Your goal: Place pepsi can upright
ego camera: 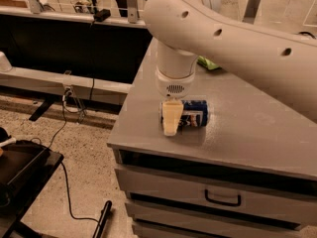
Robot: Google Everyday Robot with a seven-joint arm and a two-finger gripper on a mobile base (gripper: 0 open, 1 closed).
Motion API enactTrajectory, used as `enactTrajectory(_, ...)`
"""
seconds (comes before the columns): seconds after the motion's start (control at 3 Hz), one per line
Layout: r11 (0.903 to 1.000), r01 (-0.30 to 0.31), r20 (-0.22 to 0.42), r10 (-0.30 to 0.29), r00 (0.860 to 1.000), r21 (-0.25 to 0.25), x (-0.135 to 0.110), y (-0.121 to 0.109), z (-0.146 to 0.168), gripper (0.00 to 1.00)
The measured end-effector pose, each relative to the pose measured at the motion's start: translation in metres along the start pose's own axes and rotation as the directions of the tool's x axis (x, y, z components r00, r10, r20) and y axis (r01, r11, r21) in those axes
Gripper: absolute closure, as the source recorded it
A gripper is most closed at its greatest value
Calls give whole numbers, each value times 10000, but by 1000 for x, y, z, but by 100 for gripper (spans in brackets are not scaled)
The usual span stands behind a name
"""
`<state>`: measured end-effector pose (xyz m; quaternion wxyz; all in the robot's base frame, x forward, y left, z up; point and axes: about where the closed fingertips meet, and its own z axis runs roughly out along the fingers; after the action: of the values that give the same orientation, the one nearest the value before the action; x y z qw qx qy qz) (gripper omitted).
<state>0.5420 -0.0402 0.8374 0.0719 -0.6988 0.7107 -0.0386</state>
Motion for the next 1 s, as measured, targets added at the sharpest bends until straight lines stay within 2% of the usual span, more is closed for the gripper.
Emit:
enactTrajectory(0.67, 9970, 717, 141, -721, 9973, 288, -4, 4, -14, 73)
enactTrajectory(1.0, 9966, 808, 463, -816, 9956, 176, -4, 3, -22, 96)
